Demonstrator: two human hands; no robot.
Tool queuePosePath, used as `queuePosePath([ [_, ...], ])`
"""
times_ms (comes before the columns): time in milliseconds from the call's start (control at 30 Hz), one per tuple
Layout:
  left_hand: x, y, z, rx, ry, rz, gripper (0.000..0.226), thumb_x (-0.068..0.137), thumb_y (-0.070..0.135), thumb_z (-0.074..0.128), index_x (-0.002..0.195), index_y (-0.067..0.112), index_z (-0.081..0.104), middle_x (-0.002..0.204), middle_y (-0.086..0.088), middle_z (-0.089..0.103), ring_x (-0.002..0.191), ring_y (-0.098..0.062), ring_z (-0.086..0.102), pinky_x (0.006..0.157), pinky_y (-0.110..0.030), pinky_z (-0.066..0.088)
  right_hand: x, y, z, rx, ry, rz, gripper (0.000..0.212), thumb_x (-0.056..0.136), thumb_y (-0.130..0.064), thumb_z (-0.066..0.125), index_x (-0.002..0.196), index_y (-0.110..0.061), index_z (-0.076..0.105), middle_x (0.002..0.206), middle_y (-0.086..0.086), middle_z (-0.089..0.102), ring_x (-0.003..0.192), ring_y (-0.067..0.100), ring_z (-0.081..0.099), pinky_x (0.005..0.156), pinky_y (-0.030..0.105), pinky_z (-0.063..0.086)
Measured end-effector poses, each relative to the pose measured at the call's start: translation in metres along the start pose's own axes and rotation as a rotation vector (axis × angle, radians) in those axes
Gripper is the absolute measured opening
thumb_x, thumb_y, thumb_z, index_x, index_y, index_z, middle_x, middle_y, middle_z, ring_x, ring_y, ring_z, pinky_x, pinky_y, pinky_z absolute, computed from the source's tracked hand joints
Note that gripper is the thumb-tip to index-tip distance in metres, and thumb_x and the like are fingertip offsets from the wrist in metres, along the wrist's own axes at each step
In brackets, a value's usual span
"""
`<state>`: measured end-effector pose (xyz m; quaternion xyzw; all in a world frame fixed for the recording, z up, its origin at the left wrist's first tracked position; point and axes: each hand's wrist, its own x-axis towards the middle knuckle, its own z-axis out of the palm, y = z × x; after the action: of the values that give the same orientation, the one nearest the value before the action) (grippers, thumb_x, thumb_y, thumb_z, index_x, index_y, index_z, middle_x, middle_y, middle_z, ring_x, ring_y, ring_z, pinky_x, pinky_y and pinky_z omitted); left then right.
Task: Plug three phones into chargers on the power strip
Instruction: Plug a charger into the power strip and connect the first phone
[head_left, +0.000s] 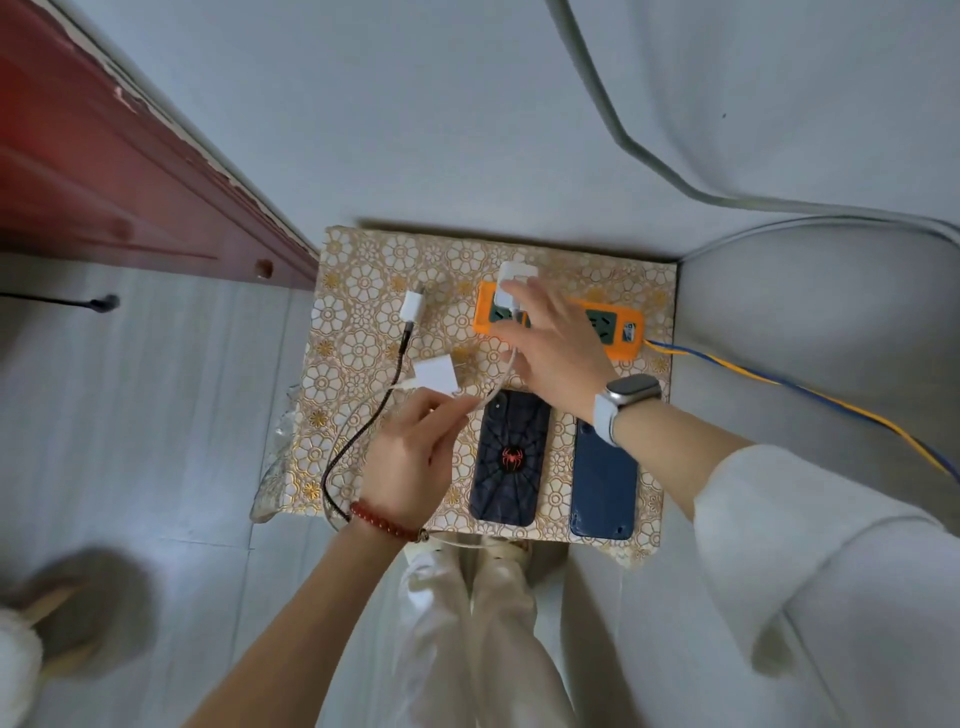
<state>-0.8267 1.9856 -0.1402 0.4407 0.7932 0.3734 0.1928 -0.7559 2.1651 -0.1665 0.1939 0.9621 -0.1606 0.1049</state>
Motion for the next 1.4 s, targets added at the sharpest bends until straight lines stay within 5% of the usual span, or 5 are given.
queuePosePath([
  [233, 0.009, 0.0, -0.005, -0.019, 0.016, -0.081, 0.021, 0.084, 0.013, 0.055, 0.098, 0.003, 0.066, 0.079, -0.01, 0.064, 0.06, -0.011, 0.049, 0.054, -0.023, 0.045, -0.001, 0.025, -0.02, 0.199, 0.304, 0.15, 0.013, 0.087, -0.001, 0.051, 0.097, -0.006, 0.057, 0.111, 0.017, 0.058, 0.078, 0.02, 0.054, 0.053, 0.024, 0.039],
  [367, 0.003, -0.005, 0.009, -0.053, -0.067, -0.144, 0.016, 0.085, 0.016, 0.058, 0.094, 0.007, 0.067, 0.077, -0.004, 0.069, 0.058, 0.0, 0.05, 0.056, -0.005, 0.041, -0.026, 0.05, -0.021, 0.433, 0.397, 0.328, 0.016, 0.09, -0.001, 0.044, 0.097, -0.001, 0.058, 0.104, 0.018, 0.063, 0.086, 0.03, 0.058, 0.068, 0.025, 0.037],
  [933, 0.003, -0.011, 0.014, -0.091, 0.086, -0.267, 0.017, 0.087, 0.014, 0.055, 0.094, 0.004, 0.066, 0.077, -0.009, 0.066, 0.063, -0.02, 0.058, 0.058, -0.037, 0.054, -0.042, 0.061, -0.02, 0.435, 0.412, 0.488, 0.02, 0.089, 0.001, 0.04, 0.097, 0.003, 0.057, 0.099, 0.023, 0.064, 0.088, 0.039, 0.059, 0.07, 0.045, 0.05],
  [1233, 0.018, -0.013, 0.014, -0.002, 0.189, -0.285, 0.018, 0.09, 0.015, 0.051, 0.096, 0.005, 0.065, 0.084, -0.011, 0.068, 0.068, -0.022, 0.06, 0.059, -0.031, 0.049, -0.043, 0.058, -0.011, 0.438, 0.391, 0.519, 0.016, 0.089, -0.001, 0.044, 0.099, 0.002, 0.056, 0.107, 0.022, 0.061, 0.095, 0.034, 0.057, 0.069, 0.021, 0.034],
  [1400, 0.026, -0.018, 0.011, -0.033, 0.274, -0.378, 0.02, 0.091, 0.016, 0.048, 0.098, 0.005, 0.064, 0.083, -0.013, 0.068, 0.069, -0.023, 0.061, 0.061, -0.032, 0.049, -0.04, 0.053, -0.006, 0.559, 0.294, 0.452, 0.032, 0.088, -0.01, 0.055, 0.12, -0.006, 0.05, 0.121, 0.014, 0.058, 0.09, 0.024, 0.06, 0.075, 0.028, 0.047],
])
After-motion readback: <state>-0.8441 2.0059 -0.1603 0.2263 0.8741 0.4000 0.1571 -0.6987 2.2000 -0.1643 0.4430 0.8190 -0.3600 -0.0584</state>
